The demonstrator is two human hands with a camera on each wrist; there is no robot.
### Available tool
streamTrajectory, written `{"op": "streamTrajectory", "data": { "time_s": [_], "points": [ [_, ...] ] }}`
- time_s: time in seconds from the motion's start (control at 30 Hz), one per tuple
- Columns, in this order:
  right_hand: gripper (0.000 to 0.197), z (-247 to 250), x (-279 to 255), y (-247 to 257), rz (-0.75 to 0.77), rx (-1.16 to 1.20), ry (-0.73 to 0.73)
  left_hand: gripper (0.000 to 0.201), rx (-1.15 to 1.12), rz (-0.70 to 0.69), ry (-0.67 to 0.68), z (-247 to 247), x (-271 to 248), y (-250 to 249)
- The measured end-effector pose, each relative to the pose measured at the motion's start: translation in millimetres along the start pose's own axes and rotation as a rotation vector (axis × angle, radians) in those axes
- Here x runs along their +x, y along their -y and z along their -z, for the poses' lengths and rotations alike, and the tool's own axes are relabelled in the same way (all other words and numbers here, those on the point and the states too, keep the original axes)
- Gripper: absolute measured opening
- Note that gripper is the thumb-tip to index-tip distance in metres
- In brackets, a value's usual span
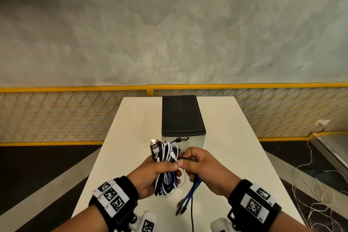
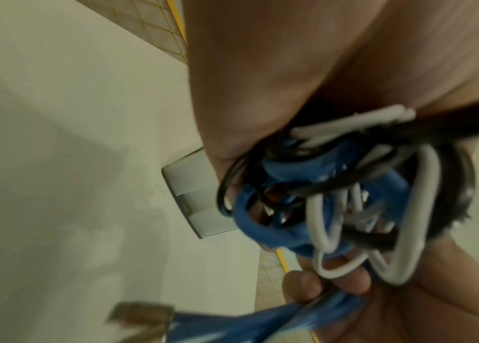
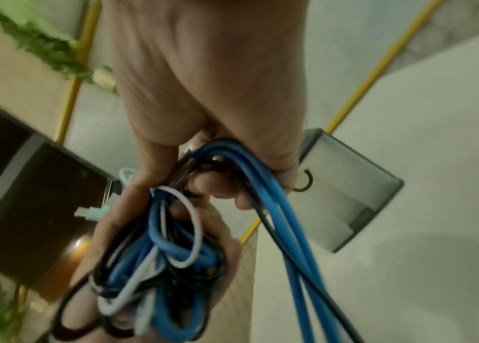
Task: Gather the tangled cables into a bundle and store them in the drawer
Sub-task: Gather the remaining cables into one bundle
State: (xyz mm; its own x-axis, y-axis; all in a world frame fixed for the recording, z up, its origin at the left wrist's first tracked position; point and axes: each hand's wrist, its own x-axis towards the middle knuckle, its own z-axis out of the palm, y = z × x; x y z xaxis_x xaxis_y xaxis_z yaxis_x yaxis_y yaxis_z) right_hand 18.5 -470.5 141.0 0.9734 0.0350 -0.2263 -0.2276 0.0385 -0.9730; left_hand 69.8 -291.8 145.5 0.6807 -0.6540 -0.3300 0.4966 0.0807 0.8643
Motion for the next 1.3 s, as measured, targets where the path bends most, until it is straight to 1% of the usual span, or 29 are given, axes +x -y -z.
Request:
{"op": "streamTrajectory", "data": {
  "time_s": [0.07,0.17,0.23,0.3,0.37,0.43,0.47,0.5,0.53,0.57,0.6,0.63,0.7,0.73,0.77,0.8,0.87,0.9,0.93,1.03,1.1,1.13,1.23,1.3],
  "points": [
    [0.025,-3.6,0.5,-3.1,-0.019,0.038,-0.001,0.041,-0.013,0.006,0.034,-0.9,-1.9,0.0],
    [0.036,-0.9,0.6,-2.2,-0.019,-0.052,-0.003,0.033,0.028,0.012,0.054,-3.0,-5.1,0.4],
    [0.044,1.3,-0.3,-1.8,-0.027,-0.120,0.009,0.036,0.062,0.008,0.068,-6.6,-6.7,0.9],
    [0.047,0.9,-1.3,-1.9,-0.050,-0.141,0.022,0.039,0.043,0.004,0.069,-7.8,-7.3,2.6],
    [0.045,-0.3,-1.7,-2.0,-0.068,-0.144,0.048,0.039,0.032,0.003,0.062,-9.4,-7.8,2.6],
    [0.051,0.4,-3.5,1.1,-0.082,-0.150,0.082,0.039,0.048,0.005,0.054,-9.7,-7.3,2.5],
    [0.055,2.5,-4.8,3.7,-0.086,-0.151,0.113,0.039,0.065,0.009,0.046,-9.6,-7.0,1.8],
    [0.054,5.7,-6.0,7.1,-0.088,-0.153,0.158,0.038,0.085,0.011,0.034,-10.0,-7.2,0.0],
    [0.047,9.9,-7.7,11.4,-0.088,-0.162,0.204,0.037,0.106,0.011,0.014,-10.5,-6.8,-1.6],
    [0.033,14.8,-9.8,14.7,-0.091,-0.183,0.246,0.038,0.119,0.002,-0.006,-10.3,-7.1,-3.2],
    [0.020,19.7,-11.9,17.1,-0.111,-0.222,0.277,0.043,0.119,-0.009,-0.027,-9.1,-7.3,-4.7],
    [0.013,24.5,-13.6,17.7,-0.142,-0.282,0.295,0.048,0.107,-0.015,-0.048,-7.5,-7.5,-6.6],
    [0.005,31.0,-17.3,14.3,-0.192,-0.419,0.299,0.051,0.076,-0.021,-0.076,-2.4,-8.0,-11.1],
    [0.007,32.8,-18.5,11.5,-0.195,-0.446,0.267,0.050,0.068,-0.017,-0.076,0.0,-7.9,-13.4],
    [0.014,33.1,-19.3,8.6,-0.181,-0.418,0.208,0.047,0.071,-0.008,-0.071,2.2,-7.6,-14.8],
    [0.019,31.8,-19.8,6.6,-0.166,-0.318,0.132,0.041,0.091,0.005,-0.070,3.7,-7.1,-15.3],
    [0.022,22.9,-18.5,6.2,-0.119,-0.061,-0.016,0.026,0.155,0.029,-0.069,2.0,-6.6,-13.4],
    [0.021,16.5,-17.5,7.0,-0.096,0.026,-0.066,0.021,0.172,0.040,-0.064,-0.5,-6.6,-10.6],
    [0.021,9.7,-15.8,8.6,-0.082,0.082,-0.106,0.020,0.174,0.044,-0.063,-4.2,-5.9,-7.8],
    [0.023,-8.0,-9.9,14.7,-0.078,0.214,-0.164,0.031,0.155,-0.002,-0.095,-14.9,-0.7,0.8],
    [0.029,-13.9,-7.7,17.5,-0.099,0.346,-0.163,0.036,0.175,-0.049,-0.116,-20.1,2.8,3.4],
    [0.034,-15.5,-7.5,18.3,-0.110,0.385,-0.138,0.039,0.191,-0.068,-0.117,-21.5,3.8,3.6],
    [0.052,-16.9,-6.8,14.8,-0.136,0.342,-0.031,0.041,0.227,-0.111,-0.116,-21.7,5.7,1.1],
    [0.056,-19.7,-8.1,12.0,-0.146,0.341,0.016,0.038,0.240,-0.121,-0.123,-20.4,7.6,-0.3]
  ]
}}
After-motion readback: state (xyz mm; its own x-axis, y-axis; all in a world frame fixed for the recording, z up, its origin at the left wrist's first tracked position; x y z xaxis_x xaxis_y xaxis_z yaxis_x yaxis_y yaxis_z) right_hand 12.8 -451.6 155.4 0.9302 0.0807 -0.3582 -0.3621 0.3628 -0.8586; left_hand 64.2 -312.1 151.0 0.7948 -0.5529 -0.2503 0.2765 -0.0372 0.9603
